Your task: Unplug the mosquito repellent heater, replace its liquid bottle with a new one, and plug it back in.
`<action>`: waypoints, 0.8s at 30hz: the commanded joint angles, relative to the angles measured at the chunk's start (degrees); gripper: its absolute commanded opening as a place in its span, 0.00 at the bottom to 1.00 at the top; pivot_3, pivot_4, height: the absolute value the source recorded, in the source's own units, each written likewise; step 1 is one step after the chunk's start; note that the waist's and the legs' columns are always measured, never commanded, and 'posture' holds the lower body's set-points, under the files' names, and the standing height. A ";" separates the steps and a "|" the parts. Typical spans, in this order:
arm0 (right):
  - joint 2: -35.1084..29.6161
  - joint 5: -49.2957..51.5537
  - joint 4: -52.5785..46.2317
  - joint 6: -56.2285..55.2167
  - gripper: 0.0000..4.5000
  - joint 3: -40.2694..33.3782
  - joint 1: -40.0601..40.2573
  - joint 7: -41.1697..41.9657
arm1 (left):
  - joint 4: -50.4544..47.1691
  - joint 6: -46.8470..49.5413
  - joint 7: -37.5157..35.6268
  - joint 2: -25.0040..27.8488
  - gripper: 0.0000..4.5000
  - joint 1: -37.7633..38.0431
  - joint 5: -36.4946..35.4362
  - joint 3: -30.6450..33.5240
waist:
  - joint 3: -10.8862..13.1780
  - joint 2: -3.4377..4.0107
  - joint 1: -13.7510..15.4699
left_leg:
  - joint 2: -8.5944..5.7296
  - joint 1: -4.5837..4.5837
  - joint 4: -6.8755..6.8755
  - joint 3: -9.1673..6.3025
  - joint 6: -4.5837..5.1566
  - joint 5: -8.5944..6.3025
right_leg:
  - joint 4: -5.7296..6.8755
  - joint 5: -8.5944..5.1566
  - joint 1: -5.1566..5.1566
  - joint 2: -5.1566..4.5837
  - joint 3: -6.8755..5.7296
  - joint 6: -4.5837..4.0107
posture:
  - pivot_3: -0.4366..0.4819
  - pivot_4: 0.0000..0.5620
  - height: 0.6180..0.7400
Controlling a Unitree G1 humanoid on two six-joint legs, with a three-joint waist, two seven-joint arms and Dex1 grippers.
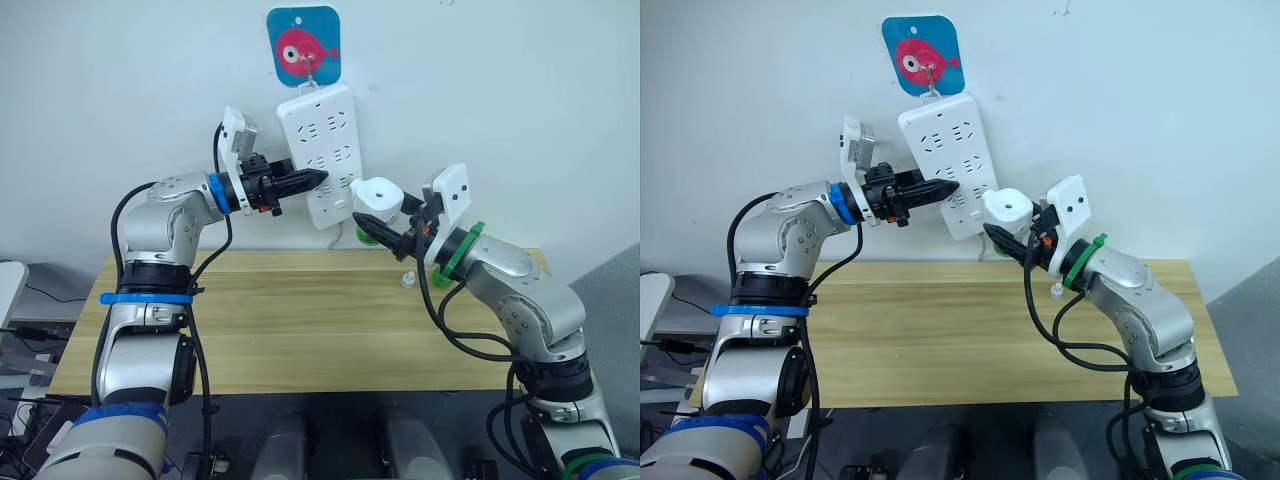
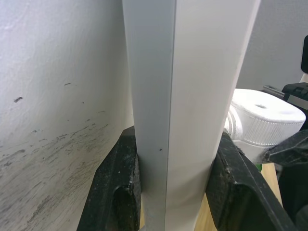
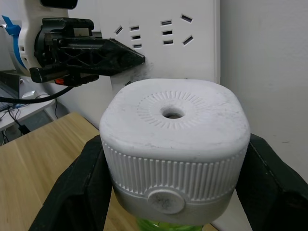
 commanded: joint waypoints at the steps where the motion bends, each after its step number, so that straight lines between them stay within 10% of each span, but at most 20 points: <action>1: 0.48 0.04 -1.47 -0.92 0.68 0.08 -0.90 0.90 | -1.87 -0.71 -1.56 -0.04 0.29 -0.62 -0.71 -0.52 | 0.00 0.00 0.00 | 0.00 0.00 0.00 0.00 0.00 0.00 | 0.00 0.00 0.00 0.00 0.00 0.00 | 0.36 0.39 1.00; 24: 2.45 -4.40 -0.93 -0.70 0.68 -0.71 -2.15 -2.54 | -3.04 -0.79 -1.08 -0.57 0.29 0.17 -0.89 -0.60 | 0.00 0.00 0.01 | 0.00 0.00 -0.02 -0.01 0.00 0.00 | -0.01 0.00 -0.01 0.00 0.01 0.00 | 0.37 0.39 1.00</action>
